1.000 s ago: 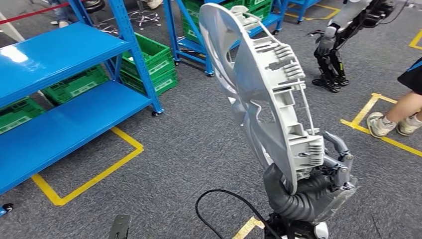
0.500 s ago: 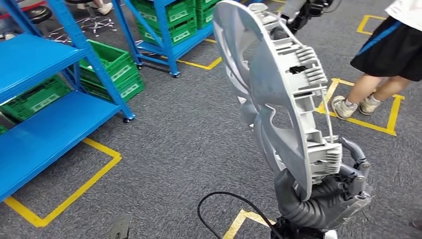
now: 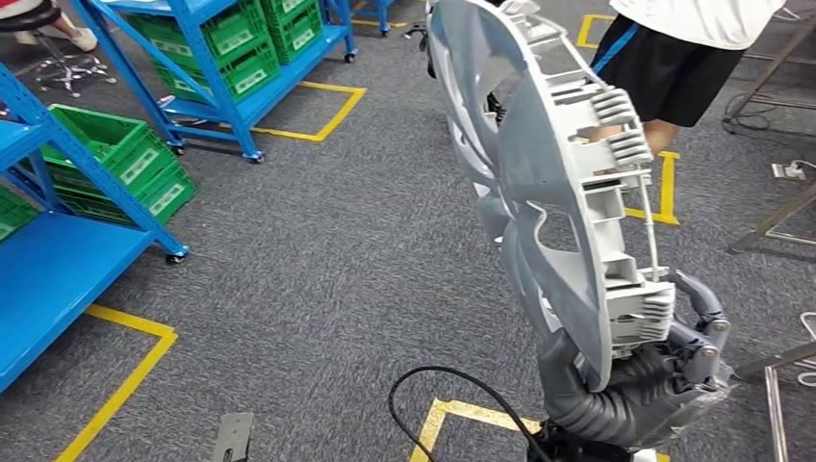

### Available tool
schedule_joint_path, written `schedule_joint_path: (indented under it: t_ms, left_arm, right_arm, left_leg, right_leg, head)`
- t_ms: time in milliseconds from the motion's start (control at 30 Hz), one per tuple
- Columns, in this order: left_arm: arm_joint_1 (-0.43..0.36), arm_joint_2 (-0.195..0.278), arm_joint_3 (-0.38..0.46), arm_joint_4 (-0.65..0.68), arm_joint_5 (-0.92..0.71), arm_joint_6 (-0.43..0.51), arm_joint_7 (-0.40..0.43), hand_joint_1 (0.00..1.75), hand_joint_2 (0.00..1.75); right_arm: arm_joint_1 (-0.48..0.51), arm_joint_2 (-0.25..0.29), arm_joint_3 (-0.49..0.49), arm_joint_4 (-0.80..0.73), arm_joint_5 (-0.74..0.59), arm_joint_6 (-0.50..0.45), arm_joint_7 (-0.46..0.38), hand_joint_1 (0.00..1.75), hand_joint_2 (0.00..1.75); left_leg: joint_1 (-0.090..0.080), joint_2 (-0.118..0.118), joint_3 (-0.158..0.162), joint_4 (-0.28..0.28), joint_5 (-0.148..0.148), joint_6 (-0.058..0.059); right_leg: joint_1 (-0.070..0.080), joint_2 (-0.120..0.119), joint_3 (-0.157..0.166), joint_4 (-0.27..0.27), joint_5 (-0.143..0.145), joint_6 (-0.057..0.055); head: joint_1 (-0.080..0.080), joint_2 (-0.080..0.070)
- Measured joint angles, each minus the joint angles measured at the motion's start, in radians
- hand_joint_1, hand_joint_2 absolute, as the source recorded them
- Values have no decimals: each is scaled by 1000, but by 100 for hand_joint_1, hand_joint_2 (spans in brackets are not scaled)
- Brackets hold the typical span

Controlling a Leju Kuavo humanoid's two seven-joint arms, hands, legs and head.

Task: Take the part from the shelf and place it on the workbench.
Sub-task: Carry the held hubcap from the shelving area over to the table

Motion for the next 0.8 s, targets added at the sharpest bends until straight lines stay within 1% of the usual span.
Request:
schedule_joint_path:
  t_ms: [33,67,100,133,167,200,233,267,300,333,367,400,433,467,500,533,567,600,633,667,700,733,767,800]
  left_arm:
    - [-1,0,0,0,-1,1,0,0,175]
    - [-2,-2,1,0,-1,2,0,0,175]
    - [-4,-3,1,0,-2,3,-1,0,175]
    - [-4,-4,1,0,-3,3,-1,0,175]
    - [-4,-4,2,0,-3,3,-2,0,175]
    - [-2,-4,2,0,-4,4,-2,0,175]
    - [-1,-4,2,0,-4,4,-2,0,175]
    - [0,-4,3,0,-4,4,-2,0,175]
    - [0,-4,4,0,-4,4,-2,0,175]
    - [-1,-4,4,0,-4,5,-2,0,175]
    - [-2,-5,4,0,-4,5,-2,0,175]
    - [-3,-5,5,0,-4,4,-2,0,175]
    - [-3,-6,5,0,-5,4,-2,0,175]
    - [-4,-6,5,0,-6,4,-2,0,175]
    - [-5,-6,6,0,-7,4,-1,0,175]
    - [-7,-6,6,0,-7,4,-1,0,175]
    - [-10,-7,6,0,-7,4,0,0,175]
    - [-13,-8,6,-1,-8,5,0,0,175]
    - [-15,-8,6,-1,-8,5,0,0,175]
    - [-17,-8,6,-1,-8,5,0,0,175]
    - [-17,-8,6,-1,-8,5,0,0,175]
    - [-16,-6,6,-1,-7,5,-1,0,175]
    - [-14,-4,6,-1,-7,5,-1,0,175]
    - [-13,-3,7,-1,-6,5,-1,0,175]
  right_arm:
    - [1,0,-1,-1,2,0,0,175,175]
    - [2,0,-3,-2,3,0,0,175,175]
    - [3,0,-5,-4,4,0,0,175,175]
    - [3,1,-6,-5,5,0,0,175,175]
    - [4,1,-7,-6,6,0,-1,175,175]
    - [4,1,-8,-6,5,0,-1,175,175]
    - [4,2,-9,-6,5,0,-1,175,175]
    - [5,2,-11,-6,4,0,-1,175,175]
    - [5,2,-12,-6,3,0,-1,175,175]
    - [6,3,-14,-6,3,0,-1,175,175]
    - [6,3,-14,-6,2,0,-1,175,175]
    - [5,4,-14,-6,2,0,-1,175,175]
    - [5,4,-14,-6,2,0,-1,175,175]
    - [4,5,-14,-6,2,0,-1,175,175]
    - [4,6,-14,-6,2,0,-1,175,175]
    - [3,6,-15,-6,2,0,-1,175,175]
    - [3,7,-15,-6,2,0,-1,175,175]
    - [2,8,-15,-6,2,0,-1,175,175]
    - [1,9,-15,-6,1,0,-1,175,175]
    - [-1,10,-15,-6,0,0,-1,175,175]
    - [-2,11,-15,-6,0,0,-1,175,175]
    - [-3,11,-15,-6,0,0,-1,175,175]
    - [-3,11,-15,-6,-1,0,-1,175,175]
    - [-3,11,-15,-6,-1,0,-1,175,175]
  left_leg:
    - [0,10,0,-2,1,4]
    - [0,20,1,-5,3,9]
    - [1,32,2,-8,5,16]
    - [2,44,3,-10,6,22]
    - [2,56,4,-12,6,26]
    - [1,69,4,-12,6,29]
    - [1,84,4,-12,5,29]
    - [1,98,5,-11,3,29]
    - [1,112,7,-11,1,27]
    - [2,126,10,-11,-2,24]
    - [3,137,15,-10,-5,20]
    - [1,148,20,-10,-10,15]
    - [-1,157,24,-8,-14,9]
    - [-3,164,27,-7,-18,4]
    - [-6,173,29,-7,-19,-2]
    - [-6,182,32,-8,-19,-7]
    - [-4,187,34,-10,-21,-13]
    - [-2,177,33,-4,-30,-19]
    - [-1,157,24,21,-49,-23]
    - [1,130,3,67,-79,-26]
    - [1,105,-28,134,-112,-27]
    - [1,93,-64,205,-141,-27]
    - [0,88,-94,259,-155,-26]
    - [0,85,-110,280,-149,-24]
  right_leg:
    - [-3,10,-5,-3,2,6]
    - [-4,7,-9,-2,2,12]
    - [-3,-15,-18,11,-9,18]
    - [-1,-46,-34,43,-31,23]
    - [0,-83,-58,96,-63,27]
    - [0,-111,-92,167,-101,32]
    - [-2,-124,-124,235,-130,35]
    - [-5,-129,-145,279,-142,37]
    - [-7,-133,-147,286,-135,40]
    - [-9,-138,-126,249,-109,41]
    - [-10,-152,-87,180,-74,43]
    - [-9,-174,-46,107,-46,43]
    - [-8,-190,-14,50,-26,38]
    - [-6,-202,5,17,-17,32]
    - [-4,-201,7,9,-17,23]
    - [-3,-188,4,9,-15,13]
    - [-4,-177,2,8,-13,6]
    - [-6,-164,1,7,-12,0]
    - [-8,-153,1,5,-10,-6]
    - [-11,-141,0,4,-9,-10]
    - [-11,-129,-1,4,-8,-13]
    - [-10,-115,-2,4,-7,-16]
    - [-10,-100,-2,4,-7,-17]
    - [-9,-84,-2,4,-7,-17]
  head:
    - [0,0]
    - [0,0]
    - [2,0]
    - [6,0]
    - [9,0]
    - [12,0]
    - [13,0]
    - [13,0]
    - [13,0]
    - [13,0]
    - [13,0]
    - [13,0]
    - [13,0]
    - [13,0]
    - [14,0]
    - [13,0]
    - [13,0]
    - [13,0]
    - [12,0]
    - [10,0]
    - [9,0]
    - [8,0]
    - [7,0]
    - [8,0]
